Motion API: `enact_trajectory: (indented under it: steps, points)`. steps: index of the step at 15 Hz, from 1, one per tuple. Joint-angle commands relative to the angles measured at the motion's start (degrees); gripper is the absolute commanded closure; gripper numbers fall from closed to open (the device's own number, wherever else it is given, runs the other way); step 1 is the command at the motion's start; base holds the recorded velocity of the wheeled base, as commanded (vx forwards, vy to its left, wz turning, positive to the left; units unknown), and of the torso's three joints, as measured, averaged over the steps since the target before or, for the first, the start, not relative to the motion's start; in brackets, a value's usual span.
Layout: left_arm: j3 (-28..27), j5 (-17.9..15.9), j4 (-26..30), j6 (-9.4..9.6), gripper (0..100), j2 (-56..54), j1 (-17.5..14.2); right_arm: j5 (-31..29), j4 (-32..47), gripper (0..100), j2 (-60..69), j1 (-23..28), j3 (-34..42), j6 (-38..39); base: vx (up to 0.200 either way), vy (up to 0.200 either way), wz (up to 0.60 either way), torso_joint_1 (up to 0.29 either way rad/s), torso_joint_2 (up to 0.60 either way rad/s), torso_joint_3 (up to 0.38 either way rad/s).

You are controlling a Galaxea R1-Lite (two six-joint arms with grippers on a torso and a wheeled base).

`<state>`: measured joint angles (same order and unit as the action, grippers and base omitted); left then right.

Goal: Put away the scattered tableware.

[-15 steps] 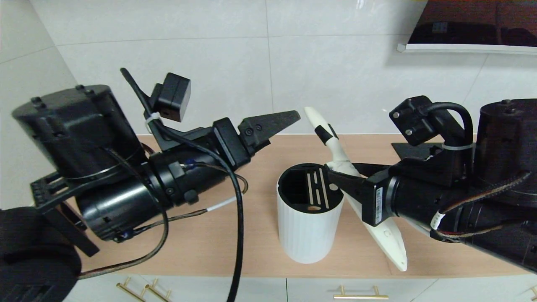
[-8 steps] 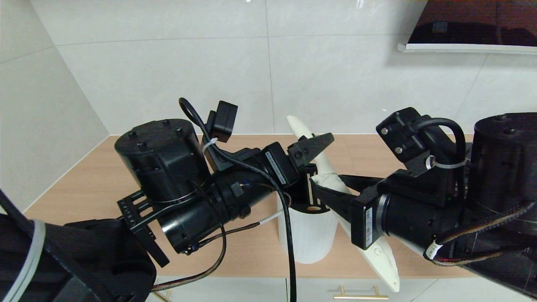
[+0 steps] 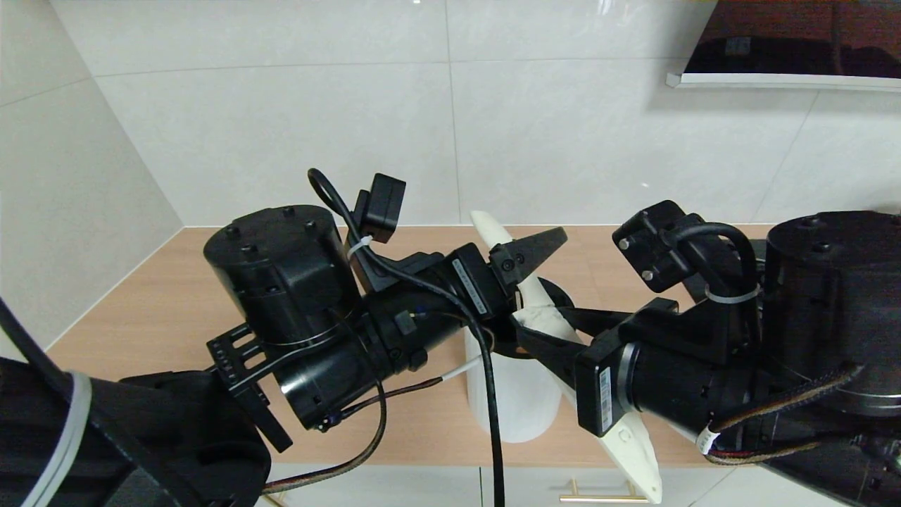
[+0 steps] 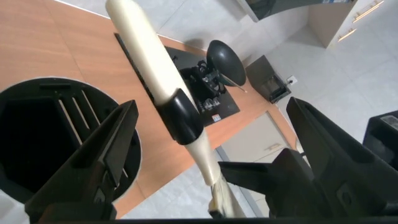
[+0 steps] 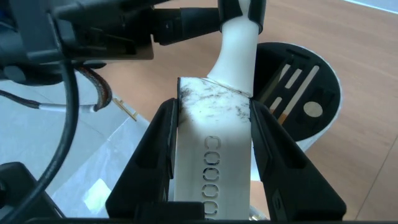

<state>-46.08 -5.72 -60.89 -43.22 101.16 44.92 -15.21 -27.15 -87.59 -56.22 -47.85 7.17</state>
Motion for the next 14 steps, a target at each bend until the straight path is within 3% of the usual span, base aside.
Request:
enact_trajectory:
  steps: [1,6,7,14]
  points:
    - [-0.1,0.0,0.1,-0.03,0,0.2,-0.1,0.0,0.0,100,0.0,-0.1,0.0,0.0,0.0,0.0,0.0,0.0,0.0,0.0]
    - [-0.2,0.0,0.1,-0.03,0,0.7,-0.4,0.0,-0.9,100,0.7,-1.2,0.9,-0.1,0.0,0.0,0.0,0.0,0.0,0.0]
    - [-0.2,0.0,0.2,-0.03,100,0.8,-0.4,0.0,-0.9,100,0.7,-1.2,1.0,-0.1,0.0,0.0,0.0,0.0,0.0,0.0]
    - [0.0,-0.1,0.1,0.06,100,0.6,-0.5,0.1,-1.6,100,0.5,-1.2,1.3,-0.1,0.0,0.0,0.0,0.0,0.0,0.0]
